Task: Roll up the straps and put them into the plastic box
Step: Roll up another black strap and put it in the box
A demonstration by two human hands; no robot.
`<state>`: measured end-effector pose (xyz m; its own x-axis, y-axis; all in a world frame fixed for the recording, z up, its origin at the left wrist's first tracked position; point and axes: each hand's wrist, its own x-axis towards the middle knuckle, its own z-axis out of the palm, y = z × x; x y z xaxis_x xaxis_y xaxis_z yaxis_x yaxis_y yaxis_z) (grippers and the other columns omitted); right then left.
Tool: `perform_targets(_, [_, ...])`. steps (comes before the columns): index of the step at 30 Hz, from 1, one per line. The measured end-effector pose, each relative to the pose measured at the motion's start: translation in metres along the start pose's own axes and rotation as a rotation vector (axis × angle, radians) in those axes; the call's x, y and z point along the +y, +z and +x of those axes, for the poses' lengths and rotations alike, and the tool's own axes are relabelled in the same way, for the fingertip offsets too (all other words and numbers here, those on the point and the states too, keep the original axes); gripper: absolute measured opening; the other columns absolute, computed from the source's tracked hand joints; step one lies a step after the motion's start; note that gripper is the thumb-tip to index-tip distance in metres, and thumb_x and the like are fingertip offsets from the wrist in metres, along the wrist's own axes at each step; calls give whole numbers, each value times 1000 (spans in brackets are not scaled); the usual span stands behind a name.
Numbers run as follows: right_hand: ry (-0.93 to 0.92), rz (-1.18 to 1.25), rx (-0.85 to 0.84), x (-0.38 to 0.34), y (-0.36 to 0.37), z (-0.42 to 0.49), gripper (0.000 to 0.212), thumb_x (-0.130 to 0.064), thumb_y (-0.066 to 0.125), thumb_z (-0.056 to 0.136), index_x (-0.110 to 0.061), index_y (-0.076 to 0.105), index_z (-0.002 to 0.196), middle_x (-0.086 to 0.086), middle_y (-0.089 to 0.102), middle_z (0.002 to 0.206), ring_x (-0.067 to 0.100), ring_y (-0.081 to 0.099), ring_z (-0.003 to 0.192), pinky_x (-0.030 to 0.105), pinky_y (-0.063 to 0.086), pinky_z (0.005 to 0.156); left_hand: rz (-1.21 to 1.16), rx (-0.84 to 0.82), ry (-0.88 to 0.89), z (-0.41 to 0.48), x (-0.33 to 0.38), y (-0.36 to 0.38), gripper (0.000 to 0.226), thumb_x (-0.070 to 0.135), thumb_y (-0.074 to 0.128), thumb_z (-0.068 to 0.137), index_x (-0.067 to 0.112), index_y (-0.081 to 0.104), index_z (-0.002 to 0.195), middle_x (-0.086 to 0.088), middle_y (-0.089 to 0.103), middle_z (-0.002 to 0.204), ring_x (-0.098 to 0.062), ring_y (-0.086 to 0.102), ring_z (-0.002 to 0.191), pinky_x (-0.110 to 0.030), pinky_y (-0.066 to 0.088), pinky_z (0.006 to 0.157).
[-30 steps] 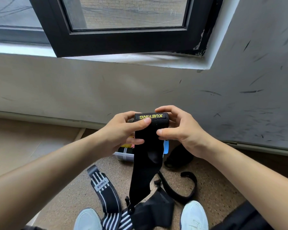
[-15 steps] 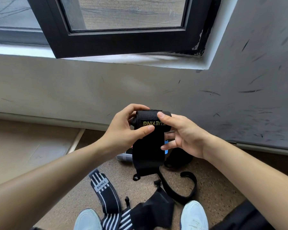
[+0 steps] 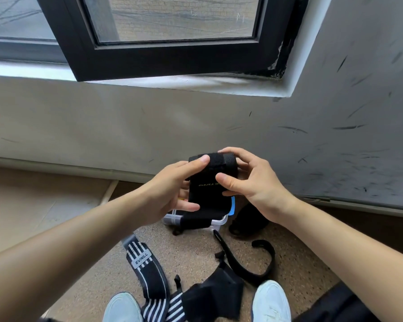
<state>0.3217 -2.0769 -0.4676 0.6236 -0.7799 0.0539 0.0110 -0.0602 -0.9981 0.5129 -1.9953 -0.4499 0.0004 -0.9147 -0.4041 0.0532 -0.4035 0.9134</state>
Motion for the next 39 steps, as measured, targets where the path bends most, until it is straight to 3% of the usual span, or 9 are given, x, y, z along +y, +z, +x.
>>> perform_targets(4, [-77,-92,-66,1,0,-1,51,4,78,84,-21,65,127,2,70,118,21,67,114,40,63,70,-30,56,46,0,-2,0,60,62,66,83,26,64,131,2,74,121,-18,75,104,-29,58,70])
perform_targets(8, [-5,-81,-86,-2,0,1,60,2,79,84,-28,62,134,1,68,125,18,71,106,39,62,62,-89,86,115,0,-3,-2,49,45,79,84,23,66,125,6,75,105,-16,74,88,-27,55,63])
perform_targets(12, [247,94,-180,-6,-2,1,45,-41,67,91,-28,61,133,6,70,126,26,73,106,38,59,62,-117,113,229,0,1,-3,56,25,87,75,20,63,125,4,73,101,-11,72,86,-23,55,57])
perform_targets(16, [330,104,-182,-10,-1,2,58,-61,57,91,-20,63,132,14,72,122,29,74,102,38,58,64,-26,126,329,0,-3,-3,57,19,85,75,21,61,126,0,71,106,-12,72,91,-25,55,59])
perform_targets(21, [310,180,-98,-11,1,3,42,-42,65,91,-17,67,125,6,73,109,21,74,87,33,57,60,44,113,410,0,-9,-1,55,1,79,85,22,57,130,-4,67,115,-9,71,95,-23,56,65])
perform_targets(24, [259,226,-89,-12,-1,2,38,-32,67,92,-15,65,127,7,72,114,23,74,92,33,57,62,48,114,304,0,-7,-3,62,21,84,79,29,56,134,-1,69,123,-14,73,102,-26,55,61])
perform_targets(26, [220,248,-73,-12,-4,3,43,-26,72,87,-15,63,128,10,72,117,26,73,99,35,58,65,33,63,175,1,-7,-4,60,39,75,77,30,57,133,0,71,123,-19,73,101,-28,55,58])
perform_targets(32, [135,185,-113,-7,-10,5,54,-13,75,81,-20,59,132,12,68,116,25,71,105,39,60,72,-1,-14,2,-1,-3,-2,63,70,64,79,28,64,127,-3,74,100,-16,71,85,-27,55,61])
perform_targets(39, [8,-100,-181,-6,-9,4,60,8,75,83,-25,58,130,15,65,122,24,67,107,43,62,68,-66,64,-17,1,-5,-3,68,62,68,77,26,61,134,-6,73,119,-18,71,88,-24,52,63])
